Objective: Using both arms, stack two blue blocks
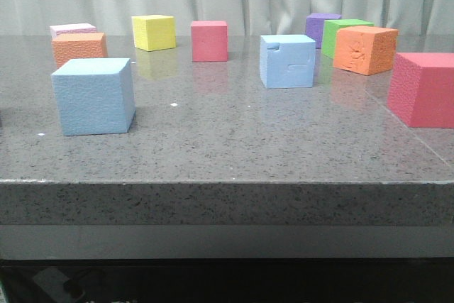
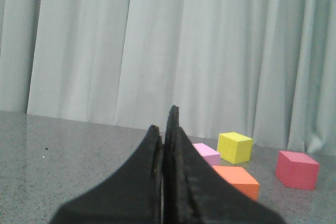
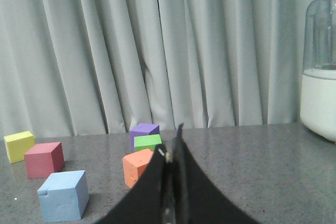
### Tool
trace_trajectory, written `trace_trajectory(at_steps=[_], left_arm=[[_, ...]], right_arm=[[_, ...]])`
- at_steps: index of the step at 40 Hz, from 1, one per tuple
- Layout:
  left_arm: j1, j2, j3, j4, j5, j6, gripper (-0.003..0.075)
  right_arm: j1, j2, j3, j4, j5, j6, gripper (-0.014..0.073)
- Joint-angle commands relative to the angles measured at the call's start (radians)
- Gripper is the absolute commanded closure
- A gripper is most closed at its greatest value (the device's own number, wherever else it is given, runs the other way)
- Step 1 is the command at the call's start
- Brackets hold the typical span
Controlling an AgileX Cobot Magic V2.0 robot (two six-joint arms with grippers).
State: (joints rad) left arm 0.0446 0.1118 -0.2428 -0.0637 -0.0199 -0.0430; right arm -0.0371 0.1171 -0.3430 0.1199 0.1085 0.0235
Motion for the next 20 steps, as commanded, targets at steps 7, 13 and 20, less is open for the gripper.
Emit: trace_trajectory(at_steps=[7, 13, 20], left_arm=[[0.000, 0.300, -0.264, 0.064, 0.150, -0.006, 0.0738], [0.000, 0.450, -0.379, 0.087, 0.239, -0.006, 0.0738], [0.000, 0.512, -0.423, 0.087, 0.221, -0.006, 0.0738]], right_arm=[[-0.006, 0.299, -0.336, 0.004, 0.240, -0.008, 0.0661], [-0.006, 0.445, -0.476, 0.004, 0.367, -0.008, 0.0661], [-0.005, 0.511, -0.514, 0.004, 0.375, -0.008, 0.0661]])
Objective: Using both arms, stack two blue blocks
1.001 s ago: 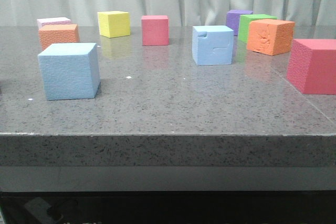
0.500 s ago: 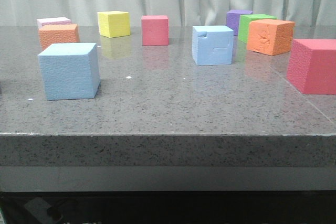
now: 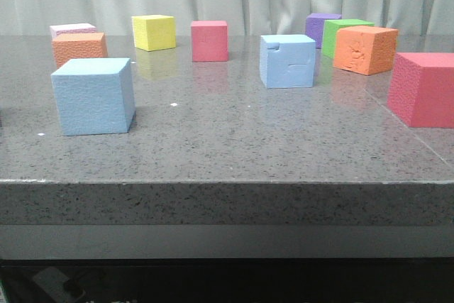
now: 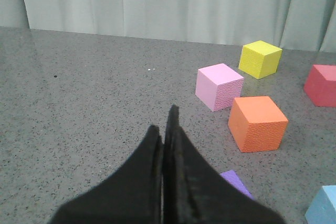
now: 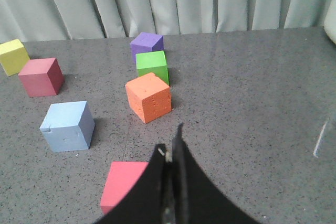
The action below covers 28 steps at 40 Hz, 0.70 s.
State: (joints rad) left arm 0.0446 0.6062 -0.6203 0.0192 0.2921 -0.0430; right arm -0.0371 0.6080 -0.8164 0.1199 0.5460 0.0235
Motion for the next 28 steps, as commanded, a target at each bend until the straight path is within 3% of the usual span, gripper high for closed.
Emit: trace_trajectory(at_steps=[1, 12, 17, 24, 28], left_arm=[[0.000, 0.020, -0.045, 0.004, -0.095, -0.006, 0.0738], [0.000, 0.020, -0.045, 0.004, -0.111, -0.006, 0.0703], [0.000, 0.020, -0.045, 0.004, -0.111, -0.006, 0.0517], [0.000, 0.020, -0.045, 0.004, -0.111, -0.006, 0.0142], [0.000, 0.020, -0.045, 0.004, -0.111, -0.006, 0.0034]], right_arm=[[-0.005, 0.020, -0.041, 0.004, -0.064, -0.008, 0.0661], [-0.005, 0.021, -0.041, 0.004, -0.064, -0.008, 0.0648], [-0.005, 0.021, -0.041, 0.003, -0.064, -0.008, 0.0532], [-0.005, 0.021, -0.041, 0.003, -0.064, -0.008, 0.0175], [-0.005, 0.021, -0.041, 0.003, -0.064, -0.008, -0.0001]])
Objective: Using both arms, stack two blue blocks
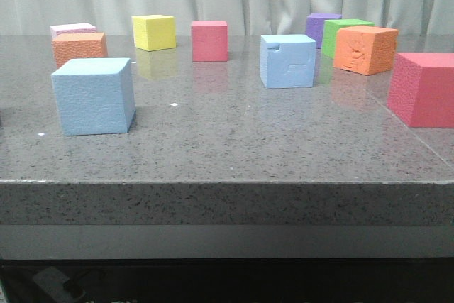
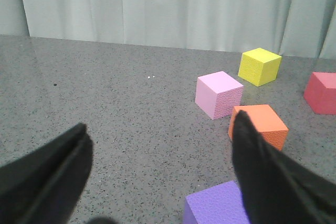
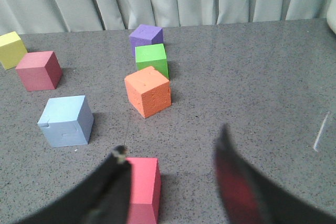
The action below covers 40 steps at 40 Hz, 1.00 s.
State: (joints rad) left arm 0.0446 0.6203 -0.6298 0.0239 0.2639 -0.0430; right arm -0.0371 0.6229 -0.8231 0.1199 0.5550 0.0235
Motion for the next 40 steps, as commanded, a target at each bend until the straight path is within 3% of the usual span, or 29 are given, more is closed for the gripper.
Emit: trace_trajectory(at_steps=[1, 4, 24, 34, 40], left_arm=[[0.000, 0.006, -0.036, -0.001, -0.083, -0.006, 0.0029], [0.000, 0.006, -0.036, -0.001, -0.083, -0.006, 0.0029], [0.000, 0.006, -0.036, -0.001, -0.084, -0.006, 0.0029], [0.000, 0.006, -0.036, -0.001, -0.084, -0.006, 0.0029], [0.000, 0.006, -0.036, -0.001, -0.084, -0.006, 0.0029]], right_arm=[[-0.005, 0.006, -0.034, 0.003, -0.073, -0.008, -0.0025], [-0.005, 0.006, -0.034, 0.003, -0.071, -0.008, -0.0070], [-0.003, 0.084, -0.058, 0.005, -0.093, -0.008, -0.0067], [0.009, 0.296, -0.231, 0.073, -0.009, -0.008, -0.0067], [0.074, 0.482, -0.394, 0.082, 0.087, -0.008, -0.0067]])
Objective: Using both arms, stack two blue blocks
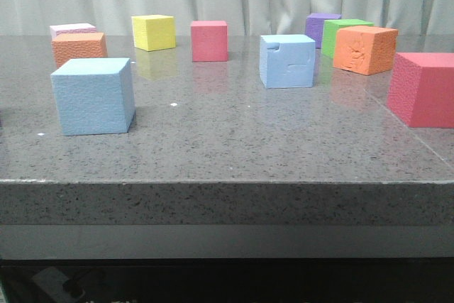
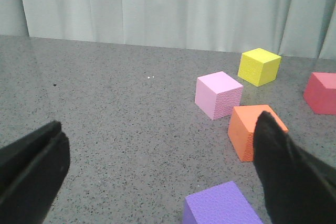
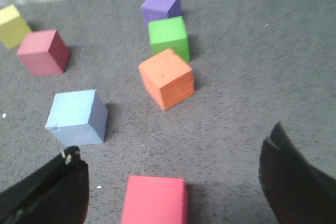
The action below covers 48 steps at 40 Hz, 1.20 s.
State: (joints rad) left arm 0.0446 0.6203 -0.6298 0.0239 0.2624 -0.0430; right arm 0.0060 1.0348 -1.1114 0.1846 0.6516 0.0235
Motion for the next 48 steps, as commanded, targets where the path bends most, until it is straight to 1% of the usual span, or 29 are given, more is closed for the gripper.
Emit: trace_trajectory(at_steps=[1, 9, 17, 22, 29, 36, 48], left_arm=[[0.000, 0.006, -0.036, -0.001, -0.083, -0.006, 0.0029], [0.000, 0.006, -0.036, -0.001, -0.083, -0.006, 0.0029], [0.000, 0.006, -0.036, -0.001, -0.083, -0.006, 0.0029], [0.000, 0.006, -0.036, -0.001, -0.083, -0.006, 0.0029], [0.000, 0.006, -0.036, -0.001, -0.088, -0.006, 0.0029], [0.000, 0.006, -0.036, -0.001, -0.088, -0.006, 0.0029], [0.000, 0.006, -0.036, -0.001, -0.088, -0.006, 0.0029]], right_arm=[[0.042, 0.106, -0.129, 0.017, 0.010, -0.008, -0.0067], [0.154, 0.364, -0.375, 0.017, 0.111, 0.026, -0.0067], [0.261, 0.620, -0.625, -0.001, 0.228, 0.091, -0.0067], [0.300, 0.772, -0.787, -0.029, 0.317, 0.145, -0.0067], [0.314, 0.938, -0.977, -0.050, 0.437, 0.195, -0.0067], [0.314, 1.019, -1.059, -0.050, 0.514, 0.198, -0.0067], [0.314, 1.057, -1.061, -0.049, 0.519, 0.198, -0.0062]])
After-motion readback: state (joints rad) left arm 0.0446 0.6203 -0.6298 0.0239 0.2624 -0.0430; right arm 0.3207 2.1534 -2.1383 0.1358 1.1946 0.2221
